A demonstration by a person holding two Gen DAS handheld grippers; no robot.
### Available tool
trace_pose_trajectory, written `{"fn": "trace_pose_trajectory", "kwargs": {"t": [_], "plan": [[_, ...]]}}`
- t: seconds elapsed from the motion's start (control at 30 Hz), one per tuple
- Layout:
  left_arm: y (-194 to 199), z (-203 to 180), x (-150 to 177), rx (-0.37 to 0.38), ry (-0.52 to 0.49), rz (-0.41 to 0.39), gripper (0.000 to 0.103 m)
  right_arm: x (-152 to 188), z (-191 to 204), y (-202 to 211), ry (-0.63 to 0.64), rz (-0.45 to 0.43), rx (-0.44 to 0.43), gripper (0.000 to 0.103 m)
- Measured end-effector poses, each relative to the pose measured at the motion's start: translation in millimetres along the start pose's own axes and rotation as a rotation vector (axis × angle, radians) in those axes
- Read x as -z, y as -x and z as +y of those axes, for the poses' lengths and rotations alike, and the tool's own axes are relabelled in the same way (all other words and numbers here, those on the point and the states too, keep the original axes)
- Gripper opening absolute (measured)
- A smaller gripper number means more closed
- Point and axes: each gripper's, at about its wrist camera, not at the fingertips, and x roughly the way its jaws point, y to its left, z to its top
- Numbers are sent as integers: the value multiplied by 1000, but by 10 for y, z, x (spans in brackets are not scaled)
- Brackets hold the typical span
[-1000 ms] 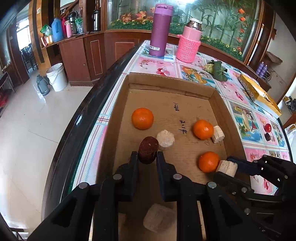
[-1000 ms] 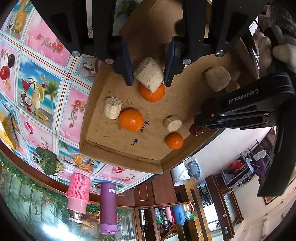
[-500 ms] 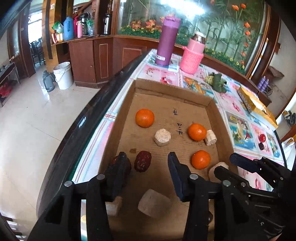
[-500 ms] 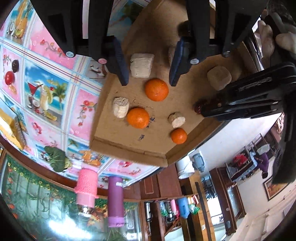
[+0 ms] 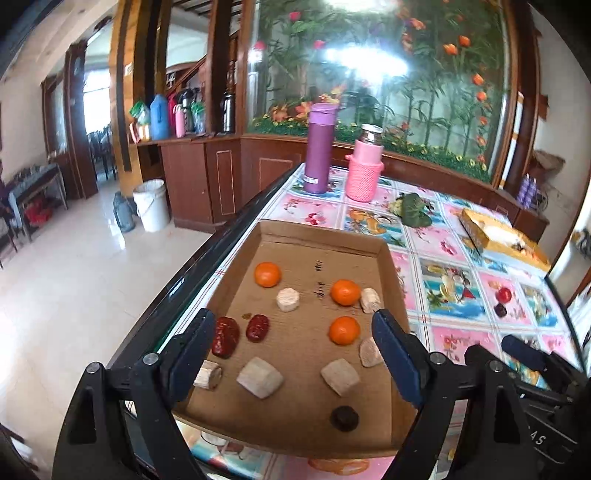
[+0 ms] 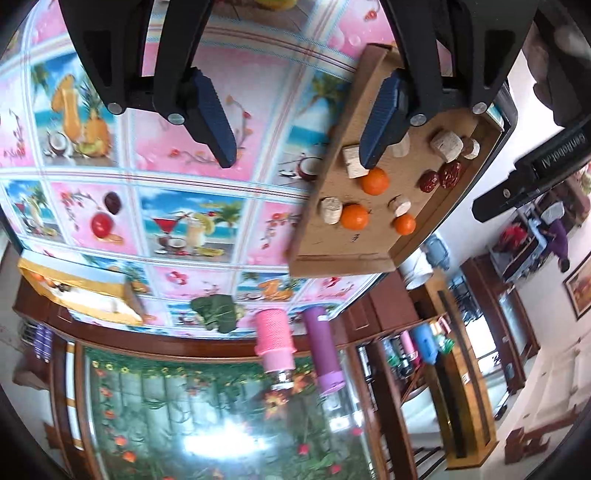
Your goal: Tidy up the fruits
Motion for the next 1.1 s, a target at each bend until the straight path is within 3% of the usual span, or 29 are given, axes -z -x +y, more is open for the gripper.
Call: {"fn": "trace_pose_trajectory", "kwargs": {"t": [0.3,1.1], "plan": [[101,-365,137,-11,-99,3,86,119,-126,210,-20,-26,29,79],[71,-217,220,-24,-67,27,86,263,-20,102,-9,24,32,81]]}}
